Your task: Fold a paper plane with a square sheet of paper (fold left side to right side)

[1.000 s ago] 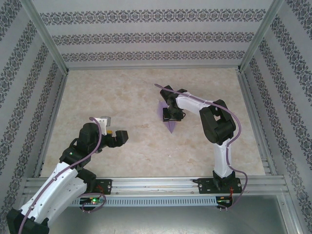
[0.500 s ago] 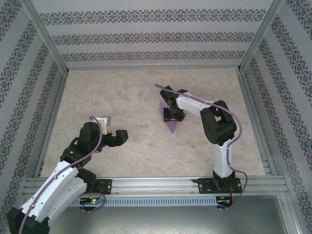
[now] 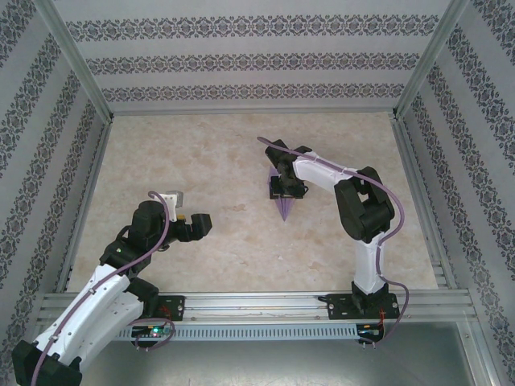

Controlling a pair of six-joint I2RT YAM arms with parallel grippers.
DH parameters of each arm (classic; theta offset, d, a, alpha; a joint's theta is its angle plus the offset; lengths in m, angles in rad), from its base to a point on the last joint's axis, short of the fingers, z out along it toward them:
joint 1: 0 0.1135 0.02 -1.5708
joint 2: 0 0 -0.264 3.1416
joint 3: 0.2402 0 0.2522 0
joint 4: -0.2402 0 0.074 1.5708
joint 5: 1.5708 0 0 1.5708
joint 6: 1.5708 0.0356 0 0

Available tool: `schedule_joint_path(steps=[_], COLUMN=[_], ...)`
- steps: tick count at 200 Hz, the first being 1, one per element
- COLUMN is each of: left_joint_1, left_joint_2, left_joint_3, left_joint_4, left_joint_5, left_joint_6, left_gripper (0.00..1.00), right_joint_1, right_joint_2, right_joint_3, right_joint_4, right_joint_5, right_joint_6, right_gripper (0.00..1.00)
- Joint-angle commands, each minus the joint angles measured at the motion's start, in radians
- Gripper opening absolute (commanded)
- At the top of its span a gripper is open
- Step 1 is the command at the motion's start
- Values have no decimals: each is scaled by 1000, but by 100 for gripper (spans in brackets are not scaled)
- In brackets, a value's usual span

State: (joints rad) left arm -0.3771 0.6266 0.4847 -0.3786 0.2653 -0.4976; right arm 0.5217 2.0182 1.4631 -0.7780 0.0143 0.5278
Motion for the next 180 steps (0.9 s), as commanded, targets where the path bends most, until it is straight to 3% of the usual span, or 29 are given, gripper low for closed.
schedule_joint_path(steps=[1,126,157,180], left_joint_1=[22,27,30,36], left_joint_2=[-1,10,12,12], left_joint_3=[29,34,40,46], left_joint_4=[23,20,20,20], left_joint_5=[11,14,14,2], left_joint_6=[-15,-8,-6,-2], left_gripper=[100,100,100,100], right_joint_1=[12,19,30,40], right_joint_2=[-29,-45,-106,-186], right_joint_3=[-9,-15,-27,-60], right_joint_4=[-26,-24,-32,-40], right_joint_5=[29,33,65,104], right_joint_6=[13,18,12,-1], right_gripper=[57,60,67,78])
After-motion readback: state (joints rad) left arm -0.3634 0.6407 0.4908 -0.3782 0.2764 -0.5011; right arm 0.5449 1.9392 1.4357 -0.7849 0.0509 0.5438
